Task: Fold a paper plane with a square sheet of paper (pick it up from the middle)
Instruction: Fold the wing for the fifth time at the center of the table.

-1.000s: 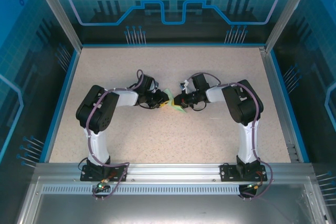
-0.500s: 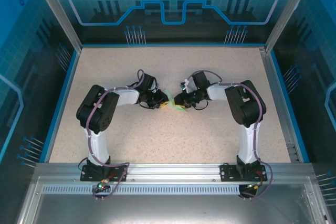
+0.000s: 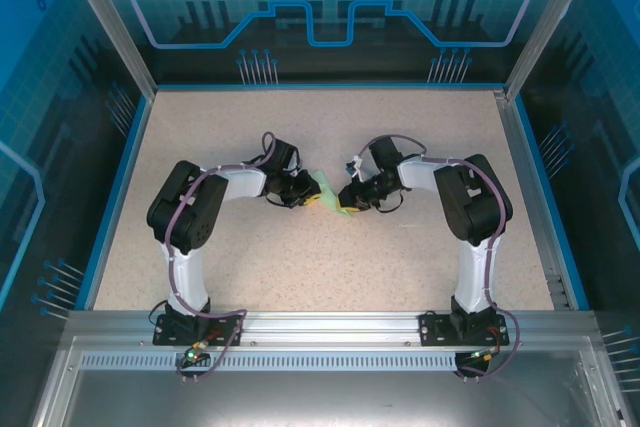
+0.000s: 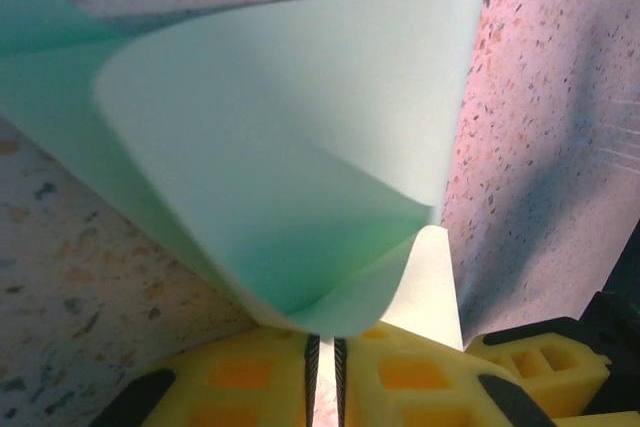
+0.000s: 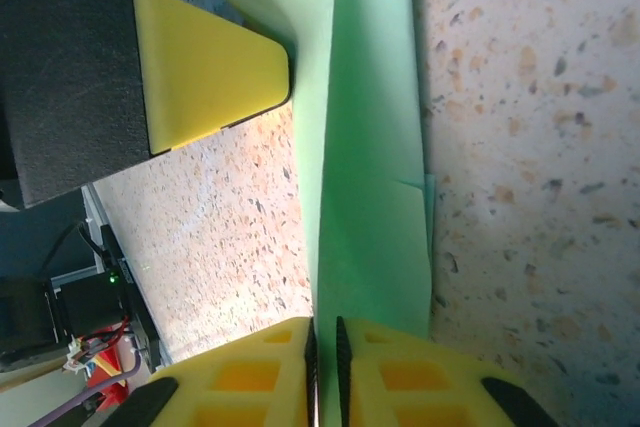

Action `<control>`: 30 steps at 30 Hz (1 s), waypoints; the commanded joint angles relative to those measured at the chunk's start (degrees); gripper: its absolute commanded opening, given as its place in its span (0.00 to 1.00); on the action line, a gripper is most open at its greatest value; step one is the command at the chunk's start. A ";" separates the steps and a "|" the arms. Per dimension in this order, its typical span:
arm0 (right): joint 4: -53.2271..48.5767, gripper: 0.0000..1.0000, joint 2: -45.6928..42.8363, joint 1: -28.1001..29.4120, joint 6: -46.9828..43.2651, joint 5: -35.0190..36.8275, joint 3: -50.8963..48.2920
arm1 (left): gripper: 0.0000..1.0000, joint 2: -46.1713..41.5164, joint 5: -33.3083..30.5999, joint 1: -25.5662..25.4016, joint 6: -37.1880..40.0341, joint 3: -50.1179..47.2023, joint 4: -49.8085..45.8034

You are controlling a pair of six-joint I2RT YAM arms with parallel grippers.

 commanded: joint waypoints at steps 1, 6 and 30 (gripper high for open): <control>-3.07 0.11 2.01 -1.36 -1.00 -0.57 1.09 | 0.15 2.63 -2.85 -0.39 -0.51 0.78 -5.13; -3.94 0.09 3.71 -1.54 -1.67 -0.69 1.00 | 0.16 2.89 -3.12 -0.34 -0.60 1.30 -5.54; -5.60 0.17 -2.47 -1.19 -1.14 -0.81 -3.32 | 0.17 3.96 -3.64 -0.37 -0.45 2.55 -7.84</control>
